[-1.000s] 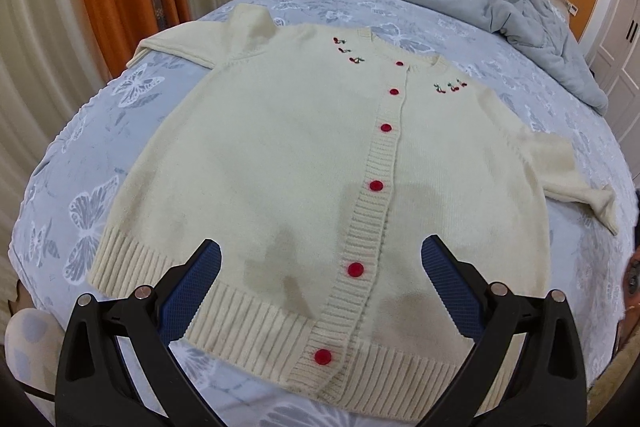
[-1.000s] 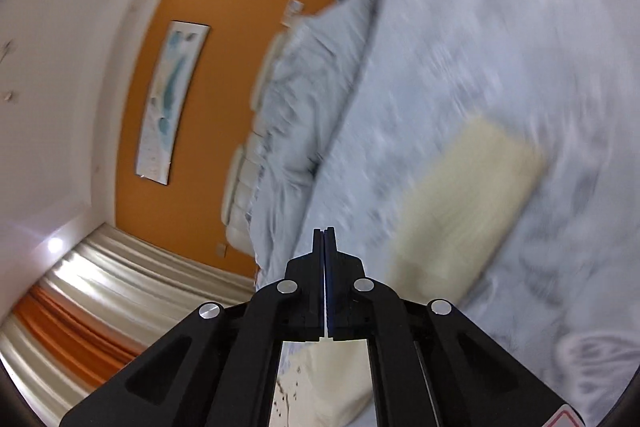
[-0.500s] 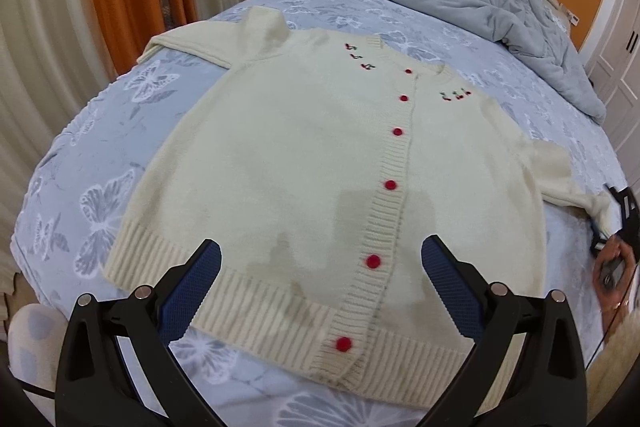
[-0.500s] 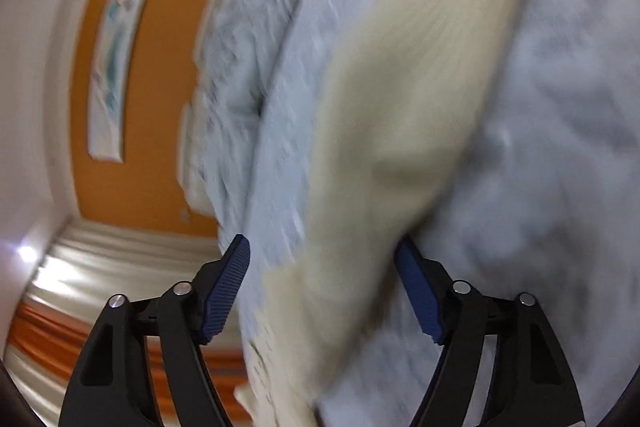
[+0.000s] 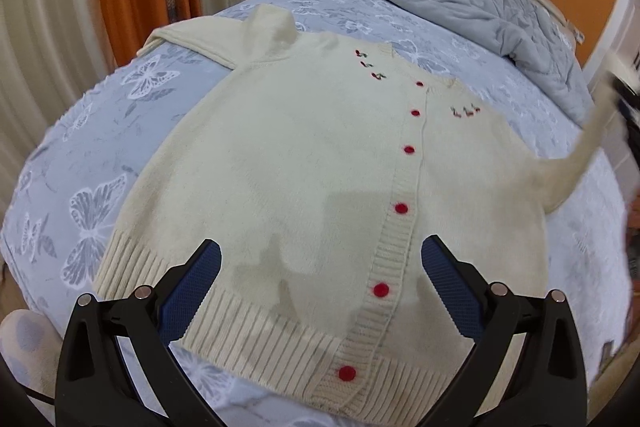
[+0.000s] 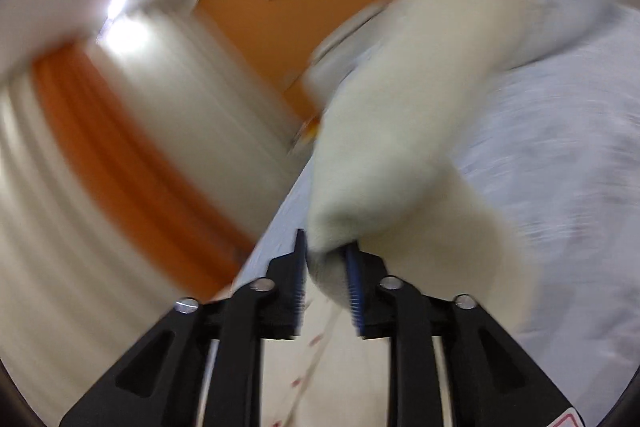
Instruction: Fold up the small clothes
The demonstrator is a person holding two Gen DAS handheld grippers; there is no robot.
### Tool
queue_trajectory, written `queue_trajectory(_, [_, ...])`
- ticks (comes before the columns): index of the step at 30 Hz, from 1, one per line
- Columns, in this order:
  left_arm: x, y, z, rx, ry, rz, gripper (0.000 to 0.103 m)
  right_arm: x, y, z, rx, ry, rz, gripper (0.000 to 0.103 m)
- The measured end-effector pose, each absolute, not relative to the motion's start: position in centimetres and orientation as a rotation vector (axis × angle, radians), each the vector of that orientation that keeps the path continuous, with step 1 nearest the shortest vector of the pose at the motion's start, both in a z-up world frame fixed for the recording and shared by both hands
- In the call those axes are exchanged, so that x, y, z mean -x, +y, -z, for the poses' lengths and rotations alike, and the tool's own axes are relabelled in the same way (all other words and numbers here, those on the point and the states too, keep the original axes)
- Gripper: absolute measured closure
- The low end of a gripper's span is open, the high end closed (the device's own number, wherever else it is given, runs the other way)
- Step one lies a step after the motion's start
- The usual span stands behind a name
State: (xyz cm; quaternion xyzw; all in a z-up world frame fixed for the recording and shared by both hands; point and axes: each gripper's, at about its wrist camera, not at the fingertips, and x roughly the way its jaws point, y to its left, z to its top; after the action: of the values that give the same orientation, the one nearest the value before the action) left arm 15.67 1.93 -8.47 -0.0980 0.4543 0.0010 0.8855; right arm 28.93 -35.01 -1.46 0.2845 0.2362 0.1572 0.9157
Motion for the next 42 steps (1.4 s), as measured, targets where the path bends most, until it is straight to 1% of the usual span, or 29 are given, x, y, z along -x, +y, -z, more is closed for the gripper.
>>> queue_trajectory(2, [-16.7,2.8,8.1,0.259,0.946,0.017,0.005,-30.5,-30.0,2.6,-0.498,0.555,-0.351,0.065])
queue_trajectory(4, [-18.4,3.7,7.5,0.328,0.941,0.054,0.005,-30.1,-28.6,4.3,-0.510,0.586,-0.320,0.064])
queue_trajectory(5, [-19.6,4.2,7.3,0.364,0.937,0.071,0.005,-29.2,-29.5,5.4,-0.551,0.599,-0.284,0.059])
queue_trajectory(6, [-20.7,4.5,7.2,0.392,0.939,0.089,0.005,-28.2,-30.3,6.6,-0.576,0.623,-0.229,0.057])
queue_trajectory(10, [-27.9,5.0,8.5,0.512,0.965,0.120,0.005,-23.5,-33.3,10.8,-0.500,0.769,0.015,0.056])
queue_trajectory(13, [-33.3,3.3,10.5,0.495,0.986,0.091,0.005,-21.2,-33.9,13.0,-0.431,0.832,0.154,0.055])
queue_trajectory(15, [-36.1,2.0,12.2,0.479,1.014,0.057,0.005,-20.4,-34.2,14.4,-0.390,0.857,0.190,0.045])
queue_trajectory(16, [-37.5,1.2,13.2,0.468,1.029,0.055,0.006,-21.5,-34.5,14.9,-0.374,0.875,0.202,0.044])
queue_trajectory(18, [-39.3,0.2,14.8,0.423,1.059,0.021,0.019,-23.1,-34.9,16.2,-0.366,0.916,0.221,0.044])
queue_trajectory(19, [-40.2,-0.3,16.0,0.415,1.090,0.022,0.035,-24.2,-34.6,16.4,-0.383,0.930,0.209,0.044])
queue_trajectory(20, [-40.7,-0.6,16.6,0.408,1.101,0.005,0.038,-24.5,-34.9,17.1,-0.403,0.941,0.191,0.045])
queue_trajectory(21, [-40.6,-0.7,16.5,0.388,1.064,-0.014,0.040,-25.1,-35.0,17.4,-0.414,0.943,0.184,0.050])
queue_trajectory(22, [-40.6,-0.9,16.4,0.364,1.042,-0.018,0.053,-26.1,-34.7,17.2,-0.410,0.937,0.176,0.058])
queue_trajectory(23, [-40.7,-1.3,16.4,0.343,1.032,-0.009,0.068,-26.6,-34.6,17.2,-0.406,0.938,0.152,0.085])
queue_trajectory(24, [-40.9,-1.6,16.5,0.337,1.031,0.009,0.073,-27.2,-34.5,17.2,-0.398,0.945,0.153,0.087])
queue_trajectory(25, [-40.8,-1.7,16.4,0.353,1.015,0.028,0.083,-27.3,-34.7,16.9,-0.395,0.930,0.162,0.088])
queue_trajectory(26, [-40.8,-1.6,16.2,0.370,1.000,0.033,0.088,-27.0,-35.4,16.1,-0.404,0.893,0.182,0.090])
queue_trajectory(28, [-40.8,-1.8,15.4,0.393,0.967,0.062,0.089,-26.1,-36.5,14.1,-0.424,0.833,0.201,0.092])
queue_trajectory(31, [-40.6,-3.5,14.5,0.393,0.948,0.134,0.089,-24.8,-37.7,12.1,-0.361,0.774,0.238,0.092])
queue_trajectory(32, [-40.5,-4.3,14.8,0.379,0.952,0.147,0.089,-24.7,-38.2,12.3,-0.342,0.777,0.257,0.092])
queue_trajectory(34, [-40.5,-6.0,16.6,0.352,1.006,0.158,0.088,-25.2,-40.0,14.6,-0.354,0.839,0.303,0.092])
queue_trajectory(35, [-40.3,-6.6,17.7,0.334,1.025,0.154,0.087,-25.7,-41.4,17.1,-0.420,0.913,0.295,0.090])
queue_trajectory(36, [-39.9,-6.8,17.9,0.319,0.999,0.150,0.087,-25.2,-42.1,17.6,-0.474,0.896,0.270,0.089])
queue_trajectory(38, [-39.0,-7.0,17.2,0.272,0.978,0.158,0.083,-24.7,-42.1,16.4,-0.493,0.900,0.244,0.085])
queue_trajectory(39, [-38.5,-6.5,16.6,0.275,0.980,0.171,0.081,-23.8,-41.6,15.0,-0.475,0.900,0.241,0.080])
queue_trajectory(40, [-37.5,-5.5,15.7,0.286,0.970,0.185,0.075,-22.5,-40.8,13.7,-0.448,0.882,0.230,0.077])
queue_trajectory(41, [-36.1,-3.8,14.7,0.291,0.952,0.188,0.063,-21.5,-40.3,13.0,-0.429,0.874,0.215,0.066])
queue_trajectory(42, [-35.1,-3.0,14.3,0.287,0.945,0.186,0.057,-19.6,-39.2,12.2,-0.406,0.885,0.190,0.053])
